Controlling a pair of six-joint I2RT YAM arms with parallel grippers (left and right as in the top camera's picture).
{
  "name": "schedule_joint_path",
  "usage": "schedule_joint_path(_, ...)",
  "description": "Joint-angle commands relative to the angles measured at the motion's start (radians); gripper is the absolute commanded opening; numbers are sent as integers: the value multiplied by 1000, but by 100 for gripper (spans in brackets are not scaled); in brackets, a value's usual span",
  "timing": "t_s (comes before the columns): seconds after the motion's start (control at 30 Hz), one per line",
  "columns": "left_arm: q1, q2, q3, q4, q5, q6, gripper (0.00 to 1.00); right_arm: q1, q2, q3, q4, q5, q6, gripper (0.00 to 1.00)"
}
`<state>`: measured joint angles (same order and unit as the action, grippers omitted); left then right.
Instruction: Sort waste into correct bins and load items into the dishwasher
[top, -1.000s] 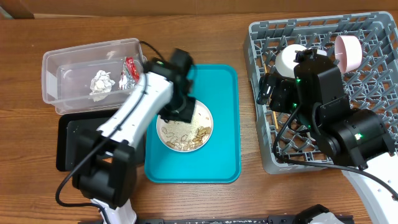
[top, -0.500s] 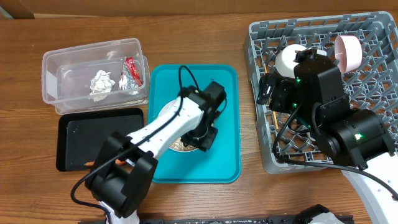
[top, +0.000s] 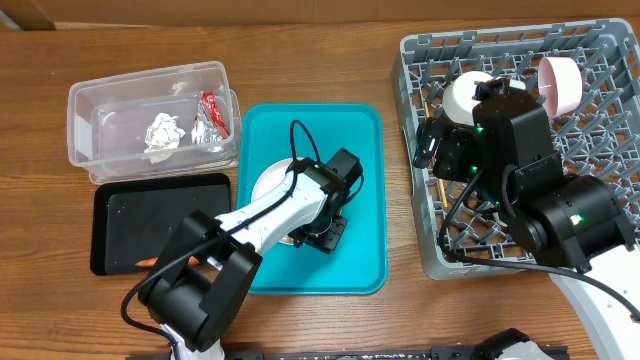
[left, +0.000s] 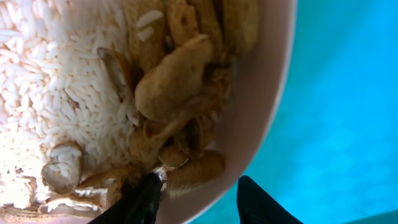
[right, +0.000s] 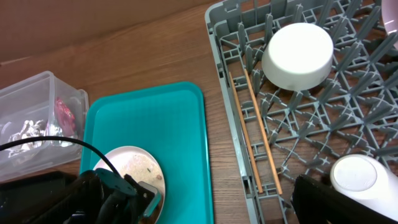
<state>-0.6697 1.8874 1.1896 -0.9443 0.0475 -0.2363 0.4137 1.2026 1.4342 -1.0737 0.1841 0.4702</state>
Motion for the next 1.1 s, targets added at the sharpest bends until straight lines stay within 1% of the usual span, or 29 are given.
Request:
schedule_joint_path(0.0, 2, 9, -11, 13, -3, -11, 44, -2, -2, 6, 5, 10, 2, 100)
schedule_joint_path(0.1, 2, 9, -12, 43, -4, 7, 50, -2, -2, 6, 5, 10, 2, 100)
schedule_joint_path(0.23, 2, 9, -15, 76, -6, 23, 50, -2, -2, 6, 5, 10, 2, 100)
schedule_joint_path(0.33, 2, 9, -21, 79, -6, 23, 41, -2, -2, 6, 5, 10, 2, 100)
schedule_joint_path(0.47, 2, 9, -48, 97, -7, 24, 26, -2, -2, 6, 5, 10, 2, 100)
schedule_joint_path(0.53, 1, 9, -68, 108, -6, 23, 22, -2, -2, 6, 5, 10, 2, 100)
schedule_joint_path(0.6, 2, 9, -85, 111, -7, 23, 14, -2, -2, 6, 5, 10, 2, 100)
schedule_joint_path(0.67, 2, 9, -90, 111, -10, 16, 8, -2, -2, 6, 5, 10, 2, 100)
schedule_joint_path(0.73, 2, 9, -88, 112, -27, -19, 4, -2, -2, 6, 5, 10, 2, 100)
schedule_joint_path(0.93, 2, 9, -60, 106, -29, -63, 4, -2, -2, 6, 5, 10, 2, 100)
schedule_joint_path(1.07, 2, 9, -11, 56, -29, -87, 4, -2, -2, 6, 5, 10, 2, 100)
